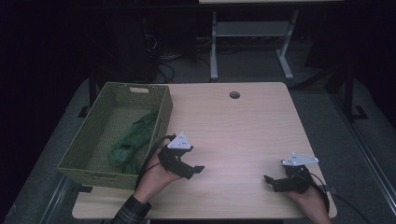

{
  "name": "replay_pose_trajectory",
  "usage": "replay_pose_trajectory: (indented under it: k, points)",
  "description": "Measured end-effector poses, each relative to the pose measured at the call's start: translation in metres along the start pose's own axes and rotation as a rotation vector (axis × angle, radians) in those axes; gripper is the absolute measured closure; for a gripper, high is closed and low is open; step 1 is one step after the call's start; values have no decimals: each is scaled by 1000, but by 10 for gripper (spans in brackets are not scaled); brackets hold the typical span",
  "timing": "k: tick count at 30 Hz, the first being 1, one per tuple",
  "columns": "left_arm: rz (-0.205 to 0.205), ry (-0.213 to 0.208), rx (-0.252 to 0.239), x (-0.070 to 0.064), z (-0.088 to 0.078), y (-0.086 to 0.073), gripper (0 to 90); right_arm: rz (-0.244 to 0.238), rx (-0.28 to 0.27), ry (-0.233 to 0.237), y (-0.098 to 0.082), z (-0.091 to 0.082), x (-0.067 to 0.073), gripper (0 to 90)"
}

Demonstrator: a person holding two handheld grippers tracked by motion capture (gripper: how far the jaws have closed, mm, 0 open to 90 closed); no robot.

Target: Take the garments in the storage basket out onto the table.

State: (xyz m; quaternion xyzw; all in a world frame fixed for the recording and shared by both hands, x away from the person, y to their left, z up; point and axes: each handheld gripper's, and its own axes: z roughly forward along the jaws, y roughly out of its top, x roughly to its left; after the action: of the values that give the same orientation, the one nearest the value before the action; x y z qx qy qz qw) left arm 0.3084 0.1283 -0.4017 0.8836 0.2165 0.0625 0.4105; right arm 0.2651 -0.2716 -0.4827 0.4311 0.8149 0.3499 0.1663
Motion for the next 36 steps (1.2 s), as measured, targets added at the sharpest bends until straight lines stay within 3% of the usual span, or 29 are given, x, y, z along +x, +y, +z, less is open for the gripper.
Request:
replay_pose_trajectory:
  k: [11,20,36]
  points:
    - [7,-11,-14,3,-8,12,145,1,0,-1,0,0,0,69]
    - [35,-12,-21,11,-17,22,146,1,0,-1,0,0,0,69]
    - [24,-15,-50,24,-35,32,145,-6,-1,5,0,0,0,68]
